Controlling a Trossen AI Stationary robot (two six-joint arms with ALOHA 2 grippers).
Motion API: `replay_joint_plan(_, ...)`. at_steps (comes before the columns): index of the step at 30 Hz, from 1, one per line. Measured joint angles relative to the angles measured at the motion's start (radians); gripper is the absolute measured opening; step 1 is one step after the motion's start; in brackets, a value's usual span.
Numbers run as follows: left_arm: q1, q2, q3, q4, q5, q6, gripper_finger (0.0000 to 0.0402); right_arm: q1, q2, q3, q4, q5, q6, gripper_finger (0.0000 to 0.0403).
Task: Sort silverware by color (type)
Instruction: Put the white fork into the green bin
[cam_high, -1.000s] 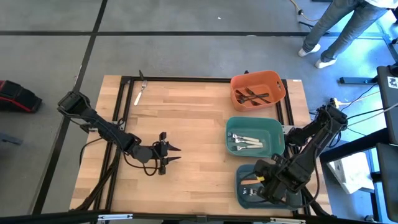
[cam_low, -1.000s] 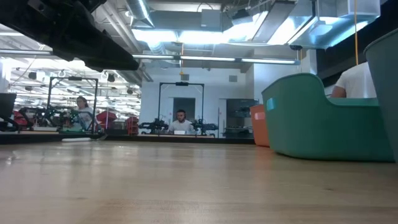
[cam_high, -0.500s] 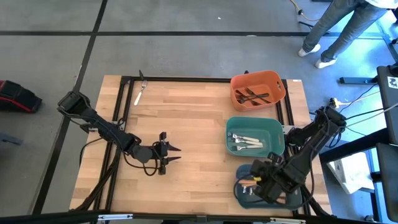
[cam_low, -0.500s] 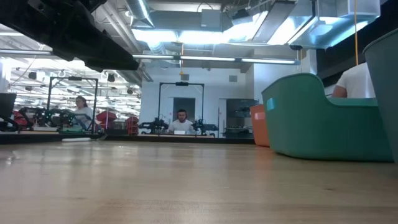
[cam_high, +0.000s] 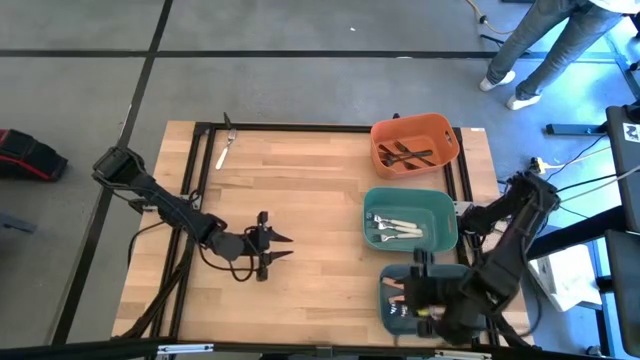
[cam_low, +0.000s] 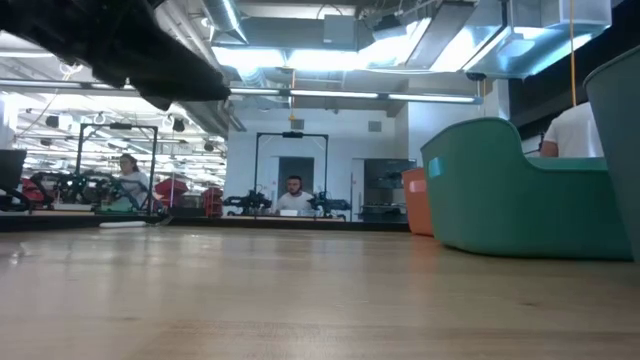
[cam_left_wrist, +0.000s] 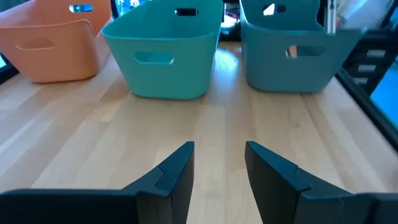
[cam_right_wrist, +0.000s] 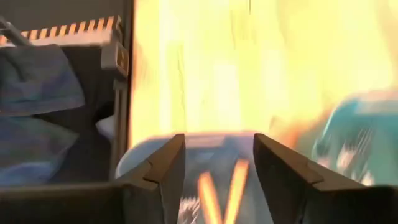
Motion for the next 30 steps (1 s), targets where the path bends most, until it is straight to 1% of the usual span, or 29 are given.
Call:
replay_joint_plan(2,0.014,0.0,0.023,-0.002,0.0,-0.018,0.0139,0.021,0.0,-0.033,0.051,0.103,-0.083,0.0173)
replay_joint_plan(4,0.039,0.0,0.059,-0.024,-0.001,-0.027,0.0139,0.022,0.0,-0.077,0.11,0.177,-0.163,0.0173)
replay_joint_plan(6,0.072,0.0,0.118,-0.133,-0.001,-0.059,0.0139,0.008,0.0,-0.13,0.17,0.252,-0.234,0.0172)
replay_joint_plan(7,0.094,-0.003,0.157,-0.22,0.001,-0.087,0.0139,-0.006,0.0,-0.16,0.207,0.285,-0.265,0.0172)
replay_joint_plan(9,0.141,-0.006,0.254,-0.447,-0.001,-0.168,0.0139,-0.033,0.0,-0.226,0.291,0.331,-0.299,0.0172)
replay_joint_plan(11,0.186,-0.007,0.353,-0.691,-0.005,-0.248,0.0139,-0.071,0.001,-0.286,0.369,0.344,-0.33,0.0172)
replay_joint_plan(13,0.221,-0.007,0.431,-0.922,-0.034,-0.321,0.0139,-0.116,0.001,-0.348,0.485,0.346,-0.369,0.0172)
replay_joint_plan(15,0.258,-0.007,0.495,-1.114,-0.077,-0.382,0.0139,-0.163,0.001,-0.411,0.613,0.331,-0.428,0.0172)
replay_joint_plan(17,0.304,-0.007,0.547,-1.313,-0.119,-0.453,0.0139,-0.211,0.001,-0.47,0.75,0.289,-0.498,0.0172)
replay_joint_plan(19,0.365,-0.008,0.583,-1.494,-0.124,-0.526,0.0139,-0.259,0.001,-0.522,0.894,0.229,-0.582,0.0172)
replay_joint_plan(21,0.443,-0.008,0.589,-1.616,-0.102,-0.567,0.0139,-0.308,0.001,-0.56,1.018,0.147,-0.652,0.0172)
replay_joint_plan(25,0.611,-0.008,0.564,-1.722,-0.056,-0.565,0.0139,-0.39,0.001,-0.582,1.14,-0.003,-0.719,0.0172)
replay_joint_plan(28,0.734,-0.008,0.532,-1.711,-0.025,-0.51,0.0139,-0.431,0.001,-0.582,1.177,-0.055,-0.744,0.0172)
replay_joint_plan(30,0.82,-0.008,0.503,-1.671,0.003,-0.457,0.0139,-0.448,0.001,-0.583,1.196,-0.062,-0.755,0.0172)
